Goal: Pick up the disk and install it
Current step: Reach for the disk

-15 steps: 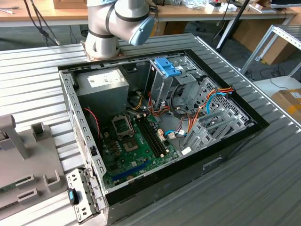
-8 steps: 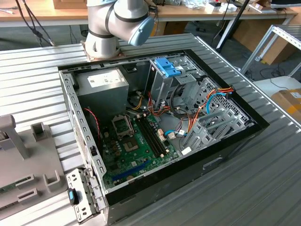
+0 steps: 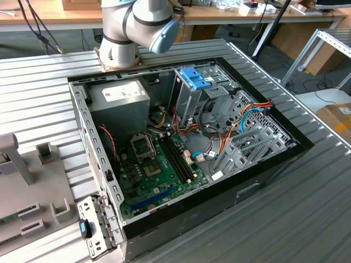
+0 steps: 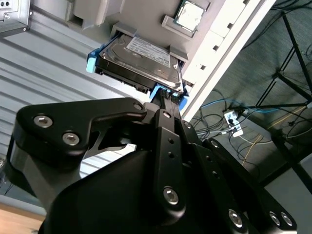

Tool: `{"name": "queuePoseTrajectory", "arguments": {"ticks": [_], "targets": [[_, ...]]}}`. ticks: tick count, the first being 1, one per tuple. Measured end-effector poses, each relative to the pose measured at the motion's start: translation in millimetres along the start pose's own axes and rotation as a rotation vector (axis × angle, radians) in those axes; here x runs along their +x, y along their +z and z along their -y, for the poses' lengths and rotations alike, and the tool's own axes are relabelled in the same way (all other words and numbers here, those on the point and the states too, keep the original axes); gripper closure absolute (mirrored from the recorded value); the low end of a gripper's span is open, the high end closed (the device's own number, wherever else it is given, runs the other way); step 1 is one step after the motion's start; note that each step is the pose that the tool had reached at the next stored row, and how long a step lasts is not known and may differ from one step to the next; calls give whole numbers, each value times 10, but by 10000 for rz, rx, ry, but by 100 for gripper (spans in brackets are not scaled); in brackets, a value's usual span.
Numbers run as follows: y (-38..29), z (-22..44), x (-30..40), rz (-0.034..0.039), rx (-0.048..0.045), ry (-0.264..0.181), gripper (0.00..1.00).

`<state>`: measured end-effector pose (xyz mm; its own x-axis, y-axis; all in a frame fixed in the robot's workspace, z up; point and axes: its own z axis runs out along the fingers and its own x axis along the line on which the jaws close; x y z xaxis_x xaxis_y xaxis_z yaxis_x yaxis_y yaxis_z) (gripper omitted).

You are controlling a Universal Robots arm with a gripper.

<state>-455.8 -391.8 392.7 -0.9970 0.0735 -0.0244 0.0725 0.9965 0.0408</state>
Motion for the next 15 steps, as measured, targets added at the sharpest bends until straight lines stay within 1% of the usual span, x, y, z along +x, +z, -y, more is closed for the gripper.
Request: {"name": "queuePoseTrajectory", "arguments": {"ticks": [1, 2, 4, 5, 7, 10, 12, 15], "targets": [[9, -21, 4, -2, 1, -4, 89], [19, -45, 16, -10, 16, -15, 89], [29, -71, 25, -24, 60, -30, 89], [41, -92, 31, -44, 120, -49, 89], [47, -102, 36, -50, 190, -74, 89], [48, -103, 36, -48, 191, -75, 89], [49, -122, 39, -49, 192, -74, 89], [57, -131, 40, -48, 191, -76, 89]]}}
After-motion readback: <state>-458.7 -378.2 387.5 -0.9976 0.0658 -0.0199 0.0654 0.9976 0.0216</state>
